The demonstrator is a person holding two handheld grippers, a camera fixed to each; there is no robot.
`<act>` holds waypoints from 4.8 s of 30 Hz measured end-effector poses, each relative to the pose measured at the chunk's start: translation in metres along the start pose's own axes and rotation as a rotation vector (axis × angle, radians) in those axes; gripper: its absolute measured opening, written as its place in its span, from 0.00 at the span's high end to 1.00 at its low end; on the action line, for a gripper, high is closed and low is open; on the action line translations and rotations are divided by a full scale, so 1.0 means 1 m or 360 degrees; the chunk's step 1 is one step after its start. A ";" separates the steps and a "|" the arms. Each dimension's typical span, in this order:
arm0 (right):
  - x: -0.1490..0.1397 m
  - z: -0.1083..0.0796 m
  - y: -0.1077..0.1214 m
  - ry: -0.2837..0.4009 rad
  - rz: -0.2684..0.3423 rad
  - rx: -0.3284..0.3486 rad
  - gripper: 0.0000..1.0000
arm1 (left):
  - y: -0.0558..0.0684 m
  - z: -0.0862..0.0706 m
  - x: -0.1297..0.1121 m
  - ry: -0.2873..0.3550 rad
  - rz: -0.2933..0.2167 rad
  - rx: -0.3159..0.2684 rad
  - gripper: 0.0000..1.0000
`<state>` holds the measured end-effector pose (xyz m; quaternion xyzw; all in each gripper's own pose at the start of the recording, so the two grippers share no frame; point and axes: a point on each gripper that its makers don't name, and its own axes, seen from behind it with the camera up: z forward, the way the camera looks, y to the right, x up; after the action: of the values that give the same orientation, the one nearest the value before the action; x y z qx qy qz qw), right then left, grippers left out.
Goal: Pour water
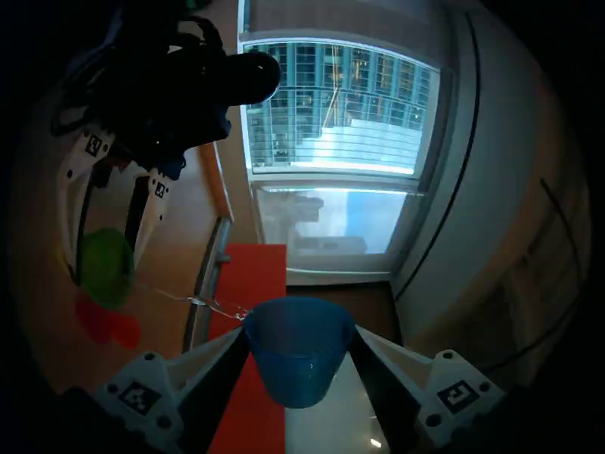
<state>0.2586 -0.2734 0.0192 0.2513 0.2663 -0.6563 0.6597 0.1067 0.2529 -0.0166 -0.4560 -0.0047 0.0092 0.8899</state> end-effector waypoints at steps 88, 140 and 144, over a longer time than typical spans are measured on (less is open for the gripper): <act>-0.015 -0.052 -0.033 0.0068 0.2311 0.0155 0.09 | -0.031 -0.027 0.015 -0.0001 0.0045 0.0166 0.13; -0.057 -0.098 -0.145 -0.0170 0.2289 0.0346 0.08 | -0.080 -0.076 -0.049 -0.0412 0.0086 0.0336 0.12; -0.060 -0.099 -0.159 -0.0205 0.2288 0.0386 0.08 | -0.083 -0.077 -0.060 -0.0479 0.0084 0.0343 0.12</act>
<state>0.0982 -0.1639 -0.0097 0.3962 -0.0781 -0.0996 0.9094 0.0486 0.1404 0.0060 -0.3516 -0.1247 0.1010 0.9223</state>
